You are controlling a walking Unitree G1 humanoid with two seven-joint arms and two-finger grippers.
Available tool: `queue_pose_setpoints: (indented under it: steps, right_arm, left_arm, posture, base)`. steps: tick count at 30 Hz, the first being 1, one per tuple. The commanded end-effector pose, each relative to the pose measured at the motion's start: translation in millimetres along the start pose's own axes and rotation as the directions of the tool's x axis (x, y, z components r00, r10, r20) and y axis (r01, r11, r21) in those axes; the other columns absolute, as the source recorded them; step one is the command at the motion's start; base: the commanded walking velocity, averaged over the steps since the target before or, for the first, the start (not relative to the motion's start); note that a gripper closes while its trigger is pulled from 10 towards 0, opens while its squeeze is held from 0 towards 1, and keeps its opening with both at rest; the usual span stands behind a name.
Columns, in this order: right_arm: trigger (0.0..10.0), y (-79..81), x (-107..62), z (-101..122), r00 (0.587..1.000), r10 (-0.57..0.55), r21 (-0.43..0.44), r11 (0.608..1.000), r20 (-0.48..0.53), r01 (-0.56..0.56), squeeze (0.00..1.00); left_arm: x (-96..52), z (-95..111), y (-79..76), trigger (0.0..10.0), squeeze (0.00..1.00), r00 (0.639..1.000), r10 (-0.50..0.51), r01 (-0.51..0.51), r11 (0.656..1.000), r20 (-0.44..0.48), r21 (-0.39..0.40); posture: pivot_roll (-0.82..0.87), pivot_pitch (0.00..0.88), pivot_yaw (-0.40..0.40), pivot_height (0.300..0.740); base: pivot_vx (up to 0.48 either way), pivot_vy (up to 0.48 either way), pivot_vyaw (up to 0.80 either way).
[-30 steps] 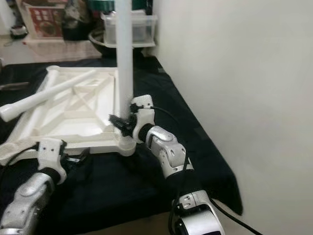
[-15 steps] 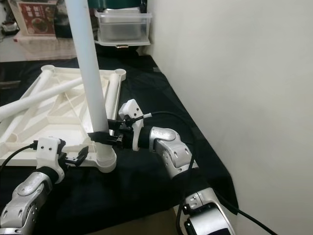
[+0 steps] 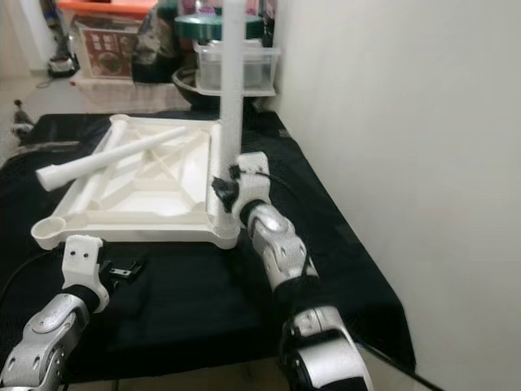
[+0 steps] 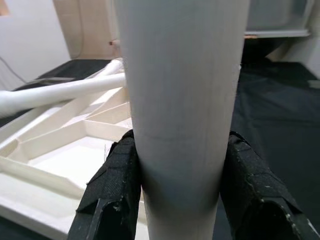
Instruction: Building children table
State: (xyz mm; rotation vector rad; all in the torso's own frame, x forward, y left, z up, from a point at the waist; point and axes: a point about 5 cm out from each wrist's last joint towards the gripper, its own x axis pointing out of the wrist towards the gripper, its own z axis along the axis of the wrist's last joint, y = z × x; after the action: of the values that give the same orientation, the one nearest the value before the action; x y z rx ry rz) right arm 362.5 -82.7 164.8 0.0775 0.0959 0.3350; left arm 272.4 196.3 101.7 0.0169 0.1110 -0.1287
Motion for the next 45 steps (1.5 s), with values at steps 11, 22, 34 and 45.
queue_pose_setpoints:
  steps: [11,22,34,45]
  right_arm:
    - [10.0,6.5,-12.0,15,0.966,0.242,0.082,0.965,0.091,-0.25,0.0]
    - [10.0,23.1,-12.1,31,0.691,0.722,-0.134,0.689,0.044,-0.712,0.0]
    - [0.0,16.1,19.7,35,0.861,0.501,-0.089,0.865,0.085,-0.494,0.0]
    - [0.0,-51.4,4.5,-11,0.943,-0.326,0.028,0.944,-0.065,0.328,0.0]
  left_arm:
    - [3.2,-3,-3.0,10.0,0.0,1.0,-0.023,0.023,1.0,-0.021,0.009]
    - [5.4,1,-0.3,10.0,0.0,1.0,-0.019,0.019,1.0,-0.007,0.015]
    - [4.3,0,0.0,10.0,0.0,1.0,-0.013,0.013,1.0,-0.004,0.014]
    - [5.4,-1,-1.6,10.0,0.0,1.0,-0.021,0.022,1.0,-0.01,0.016]
  posture:
    - [0.04,0.0,-0.056,0.74]
    - [0.06,0.0,-0.075,0.74]
    - [0.08,0.0,-0.086,0.74]
    - [0.06,0.0,-0.072,0.74]
  base:
    - [0.0,0.0,0.0]
    - [0.0,0.0,0.0]
    - [0.0,0.0,0.0]
    - [0.0,0.0,0.0]
